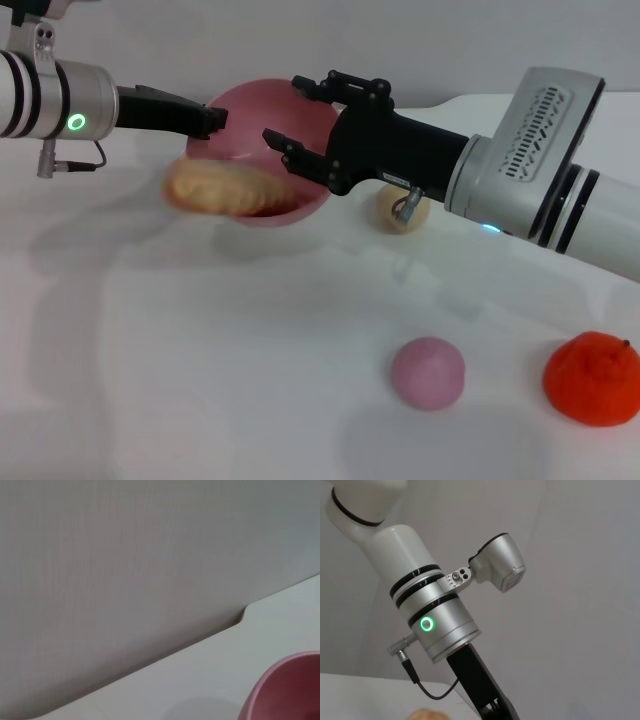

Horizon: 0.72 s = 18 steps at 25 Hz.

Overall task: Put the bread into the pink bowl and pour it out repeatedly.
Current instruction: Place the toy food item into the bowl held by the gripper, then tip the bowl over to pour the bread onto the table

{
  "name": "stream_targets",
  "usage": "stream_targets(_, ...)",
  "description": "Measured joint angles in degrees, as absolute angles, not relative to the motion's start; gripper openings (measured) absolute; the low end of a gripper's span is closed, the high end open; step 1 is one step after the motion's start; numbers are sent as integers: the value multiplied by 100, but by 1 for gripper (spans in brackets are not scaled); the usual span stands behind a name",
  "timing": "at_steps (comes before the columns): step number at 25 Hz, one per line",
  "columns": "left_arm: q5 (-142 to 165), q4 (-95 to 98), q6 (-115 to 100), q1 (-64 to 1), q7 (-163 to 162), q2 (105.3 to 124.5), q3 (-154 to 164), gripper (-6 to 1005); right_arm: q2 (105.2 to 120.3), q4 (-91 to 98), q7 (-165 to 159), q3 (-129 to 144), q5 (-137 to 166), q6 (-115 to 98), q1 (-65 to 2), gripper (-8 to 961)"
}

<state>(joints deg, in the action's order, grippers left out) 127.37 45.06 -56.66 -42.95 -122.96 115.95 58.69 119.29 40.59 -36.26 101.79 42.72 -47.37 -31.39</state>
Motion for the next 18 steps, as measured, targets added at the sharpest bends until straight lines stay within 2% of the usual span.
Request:
stream_targets(2, 12737, 4501, -5634, -4294, -12295, 11594, 5882, 55, 11928, 4072, -3625, 10172, 4271, -4730, -3138, 574)
stream_targets(18, 12735, 4475, -5427, -4246, -12207, 11610, 5941, 55, 11935, 4682, -2271, 9740, 1569, -5412, -2574, 598)
